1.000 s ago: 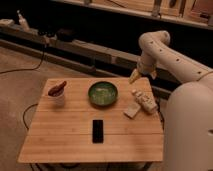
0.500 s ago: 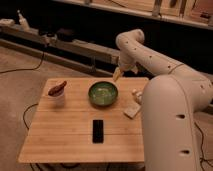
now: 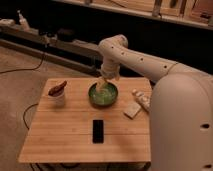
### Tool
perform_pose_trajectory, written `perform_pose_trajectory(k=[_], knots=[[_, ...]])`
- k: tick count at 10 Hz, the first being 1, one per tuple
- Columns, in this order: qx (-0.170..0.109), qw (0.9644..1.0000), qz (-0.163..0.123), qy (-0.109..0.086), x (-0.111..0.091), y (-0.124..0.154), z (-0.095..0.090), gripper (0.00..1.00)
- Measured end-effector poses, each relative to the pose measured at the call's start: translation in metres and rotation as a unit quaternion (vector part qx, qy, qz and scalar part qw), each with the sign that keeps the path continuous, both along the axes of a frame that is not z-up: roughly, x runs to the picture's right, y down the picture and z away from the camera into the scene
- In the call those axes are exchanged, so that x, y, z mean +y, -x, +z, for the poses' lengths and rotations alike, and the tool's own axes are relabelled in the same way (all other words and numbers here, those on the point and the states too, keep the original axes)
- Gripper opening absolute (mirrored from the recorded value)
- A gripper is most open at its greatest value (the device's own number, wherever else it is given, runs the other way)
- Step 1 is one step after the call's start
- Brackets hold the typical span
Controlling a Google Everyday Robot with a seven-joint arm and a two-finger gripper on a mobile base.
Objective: Move the arm in a circular motion
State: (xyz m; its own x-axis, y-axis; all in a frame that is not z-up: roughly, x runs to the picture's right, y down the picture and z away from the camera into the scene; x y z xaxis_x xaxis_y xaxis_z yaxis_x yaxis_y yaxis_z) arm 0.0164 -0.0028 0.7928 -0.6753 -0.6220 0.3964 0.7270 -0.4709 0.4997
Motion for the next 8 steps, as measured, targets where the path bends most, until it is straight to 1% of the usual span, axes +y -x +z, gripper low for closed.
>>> perform_pose_trajectory(k=[1,2,3,4,5,6,7,8], knots=[[-0.03,0.9992,-0.021,0.017,0.02,0.007,-0.015,0.8],[-0.04,0.9981,-0.034,0.033,0.034,0.005,-0.025,0.8],[-0.037,0.9964,-0.044,0.062,0.058,-0.012,-0.037,0.8],[-0.017,0.9949,-0.044,0.089,0.078,-0.038,-0.044,0.8],[0.0,0.9941,-0.041,0.1,0.086,-0.054,-0.048,0.8],[0.028,0.9929,-0.032,0.111,0.096,-0.077,-0.052,0.8],[0.063,0.9913,-0.019,0.114,0.103,-0.105,-0.056,0.8],[0.089,0.9895,-0.005,0.113,0.106,-0.126,-0.059,0.8]])
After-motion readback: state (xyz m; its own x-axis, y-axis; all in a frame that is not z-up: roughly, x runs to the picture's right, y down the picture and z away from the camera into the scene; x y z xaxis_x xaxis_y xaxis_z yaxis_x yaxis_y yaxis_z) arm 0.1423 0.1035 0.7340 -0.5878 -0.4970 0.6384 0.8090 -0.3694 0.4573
